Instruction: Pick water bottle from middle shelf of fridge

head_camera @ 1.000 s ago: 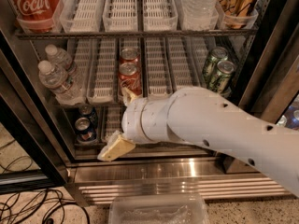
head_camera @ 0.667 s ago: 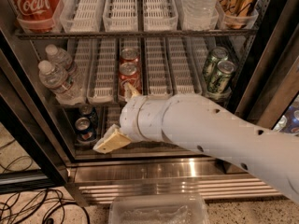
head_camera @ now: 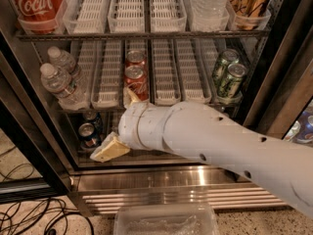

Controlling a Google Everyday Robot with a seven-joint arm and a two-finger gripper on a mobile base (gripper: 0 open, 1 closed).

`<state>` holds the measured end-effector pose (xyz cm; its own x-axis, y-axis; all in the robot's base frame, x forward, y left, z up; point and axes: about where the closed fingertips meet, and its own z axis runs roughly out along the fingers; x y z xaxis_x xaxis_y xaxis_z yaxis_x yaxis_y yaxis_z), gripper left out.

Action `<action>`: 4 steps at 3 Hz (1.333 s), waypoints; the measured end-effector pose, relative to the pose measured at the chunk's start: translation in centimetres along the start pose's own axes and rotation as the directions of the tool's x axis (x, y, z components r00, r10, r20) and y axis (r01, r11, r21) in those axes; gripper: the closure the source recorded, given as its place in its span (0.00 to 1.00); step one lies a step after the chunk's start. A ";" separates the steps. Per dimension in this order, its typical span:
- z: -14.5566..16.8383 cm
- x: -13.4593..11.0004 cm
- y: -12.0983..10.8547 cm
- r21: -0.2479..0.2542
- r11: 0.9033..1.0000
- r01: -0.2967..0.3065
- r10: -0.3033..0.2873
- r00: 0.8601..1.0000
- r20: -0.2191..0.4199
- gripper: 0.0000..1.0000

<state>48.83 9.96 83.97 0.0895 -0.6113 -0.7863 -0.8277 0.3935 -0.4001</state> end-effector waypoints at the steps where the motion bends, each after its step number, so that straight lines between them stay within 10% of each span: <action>1: 2.4 -0.1 0.5 0.034 0.999 -0.023 0.020 0.996 0.085 0.00; 4: 9.8 -6.4 9.7 0.078 0.993 -0.090 0.063 0.951 0.302 0.00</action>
Offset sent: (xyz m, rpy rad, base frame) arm 0.0367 0.1079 -0.0021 0.3922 -0.2882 -0.1949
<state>45.68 24.38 80.53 0.2005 -0.3495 -0.9152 -0.7868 0.4992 -0.3630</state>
